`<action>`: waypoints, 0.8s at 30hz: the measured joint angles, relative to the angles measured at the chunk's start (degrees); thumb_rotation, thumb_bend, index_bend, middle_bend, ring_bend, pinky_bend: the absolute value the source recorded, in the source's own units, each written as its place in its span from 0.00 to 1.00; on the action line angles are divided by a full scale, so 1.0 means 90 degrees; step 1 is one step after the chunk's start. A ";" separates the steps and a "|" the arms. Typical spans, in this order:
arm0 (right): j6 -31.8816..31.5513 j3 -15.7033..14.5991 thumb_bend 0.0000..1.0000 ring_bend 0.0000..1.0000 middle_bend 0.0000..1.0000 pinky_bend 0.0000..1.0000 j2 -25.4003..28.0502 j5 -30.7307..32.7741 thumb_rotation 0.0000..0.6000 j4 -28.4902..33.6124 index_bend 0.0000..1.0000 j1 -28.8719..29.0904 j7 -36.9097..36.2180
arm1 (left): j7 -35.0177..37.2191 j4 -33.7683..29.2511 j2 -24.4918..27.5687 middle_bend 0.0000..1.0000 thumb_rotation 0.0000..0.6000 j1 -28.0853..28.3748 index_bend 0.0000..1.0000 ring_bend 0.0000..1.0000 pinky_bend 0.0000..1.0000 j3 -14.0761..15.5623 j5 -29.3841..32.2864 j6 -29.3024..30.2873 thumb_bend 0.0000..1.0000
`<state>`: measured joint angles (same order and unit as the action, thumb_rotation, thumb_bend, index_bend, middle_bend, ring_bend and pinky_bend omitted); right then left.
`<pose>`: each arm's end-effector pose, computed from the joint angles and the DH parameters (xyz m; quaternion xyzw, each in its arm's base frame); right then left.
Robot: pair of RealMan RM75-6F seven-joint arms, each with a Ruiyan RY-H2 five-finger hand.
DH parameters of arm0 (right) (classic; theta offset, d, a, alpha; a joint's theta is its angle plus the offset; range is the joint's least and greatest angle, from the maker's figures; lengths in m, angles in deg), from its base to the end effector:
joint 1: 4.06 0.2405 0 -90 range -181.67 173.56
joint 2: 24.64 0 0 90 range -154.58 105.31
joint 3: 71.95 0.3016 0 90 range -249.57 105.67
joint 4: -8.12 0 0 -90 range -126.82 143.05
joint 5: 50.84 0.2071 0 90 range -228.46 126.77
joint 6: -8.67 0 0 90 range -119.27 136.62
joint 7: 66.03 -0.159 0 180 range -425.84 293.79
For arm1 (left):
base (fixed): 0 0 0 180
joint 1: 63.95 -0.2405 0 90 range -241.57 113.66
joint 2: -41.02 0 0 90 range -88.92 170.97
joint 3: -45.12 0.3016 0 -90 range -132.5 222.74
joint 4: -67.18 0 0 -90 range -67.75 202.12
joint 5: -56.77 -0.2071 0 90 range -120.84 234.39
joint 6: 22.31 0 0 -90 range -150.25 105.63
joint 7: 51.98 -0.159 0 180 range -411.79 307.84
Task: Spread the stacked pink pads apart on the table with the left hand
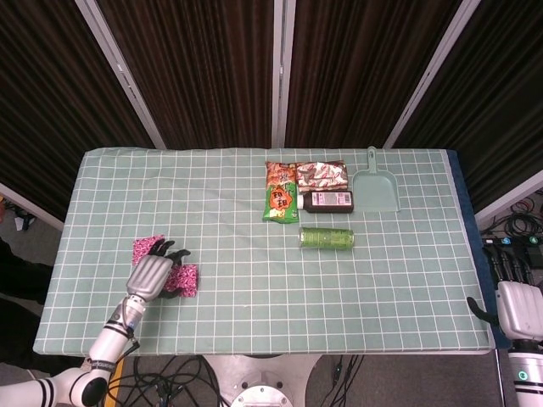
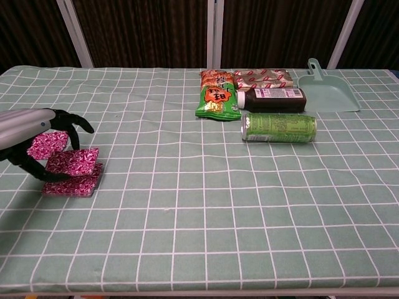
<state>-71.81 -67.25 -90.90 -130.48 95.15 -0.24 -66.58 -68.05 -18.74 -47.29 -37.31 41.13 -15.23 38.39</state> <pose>-0.3884 -0.1990 0.1784 0.5672 -0.4191 0.3406 0.6218 -0.2652 0.3021 -0.0199 -0.7143 -0.4361 -0.3361 0.4319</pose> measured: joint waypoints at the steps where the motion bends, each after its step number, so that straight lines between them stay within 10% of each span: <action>1: 0.0002 0.0000 0.17 0.00 0.00 0.00 -0.0002 0.0003 1.00 -0.0005 0.00 -0.0001 -0.0005 | -0.0018 -0.0002 0.0001 0.45 1.00 0.0038 0.22 0.08 0.06 -0.0034 0.0018 -0.0028 0.25; 18: 0.0014 0.0043 0.17 0.00 0.00 0.00 0.0034 0.0083 1.00 -0.0102 0.00 -0.0029 -0.0208 | -0.0366 0.0908 -0.0829 0.45 1.00 0.1195 0.22 0.09 0.06 -0.0740 0.0651 -0.0953 0.25; 24: 0.0025 0.0047 0.17 0.00 0.00 0.00 0.0036 0.0086 1.00 -0.0136 0.00 -0.0030 -0.0268 | -0.0333 0.1338 -0.1143 0.01 1.00 0.1381 0.12 0.00 0.06 -0.0816 0.0603 -0.0862 0.23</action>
<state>-71.59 -66.82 -90.58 -129.71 93.92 -0.51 -68.99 -71.05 -6.69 -57.58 -24.88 33.79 -9.81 30.63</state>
